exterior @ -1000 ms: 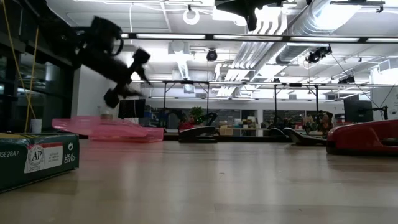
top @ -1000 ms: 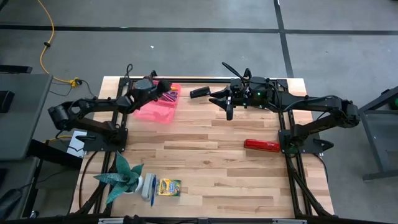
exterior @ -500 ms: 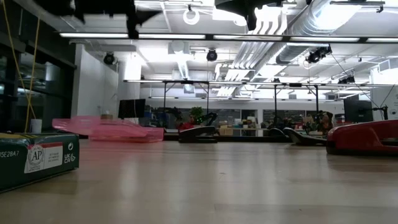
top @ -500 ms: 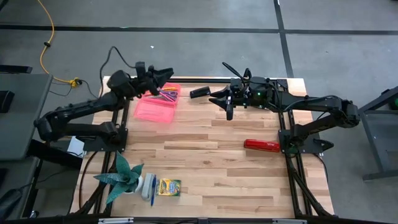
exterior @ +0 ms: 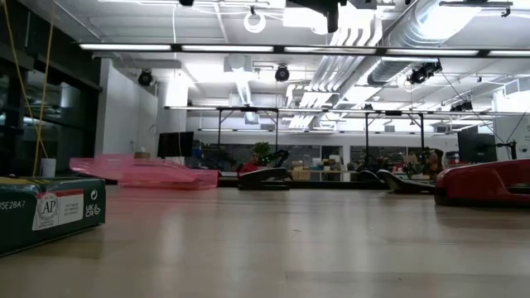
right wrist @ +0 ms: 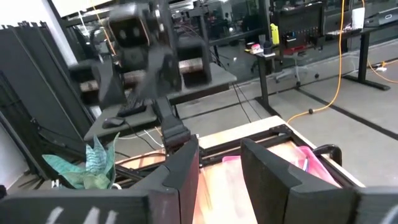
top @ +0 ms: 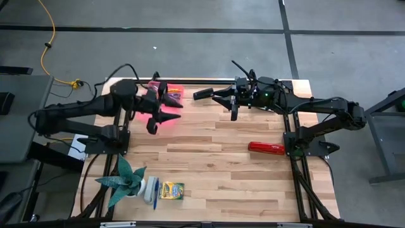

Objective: Pack school essentials
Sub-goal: Put the yellow crayon pack into the pink supply box

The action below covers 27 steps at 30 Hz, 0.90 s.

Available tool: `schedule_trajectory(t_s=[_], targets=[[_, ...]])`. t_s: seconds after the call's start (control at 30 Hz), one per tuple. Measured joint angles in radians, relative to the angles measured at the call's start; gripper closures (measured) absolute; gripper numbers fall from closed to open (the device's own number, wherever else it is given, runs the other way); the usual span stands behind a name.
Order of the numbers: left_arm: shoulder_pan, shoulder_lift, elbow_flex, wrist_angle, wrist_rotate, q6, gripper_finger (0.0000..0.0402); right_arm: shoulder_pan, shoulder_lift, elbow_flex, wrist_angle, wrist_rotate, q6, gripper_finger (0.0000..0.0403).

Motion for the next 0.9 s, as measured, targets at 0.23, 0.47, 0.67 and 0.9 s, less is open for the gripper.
schedule_trajectory(t_s=[0.23, 0.47, 0.67, 0.9], targets=[[-0.015, -0.006, -0.141, 0.283, -0.041, -0.117, 0.0236, 0.0, 0.0, 0.0, 0.0, -0.001, -0.003, 0.029], [-0.015, -0.005, -0.142, 0.287, -0.063, -0.096, 0.0236, 0.0, 0.0, 0.0, 0.0, -0.012, -0.035, 0.029], [-0.014, -0.005, -0.142, 0.278, -0.114, -0.096, 0.0236, 0.0, 0.0, 0.0, 0.0, -0.013, -0.046, 0.029], [-0.043, -0.005, -0.142, 0.248, -0.111, -0.248, 0.0236, 0.0, 0.0, 0.0, -0.001, -0.013, -0.044, 0.029]])
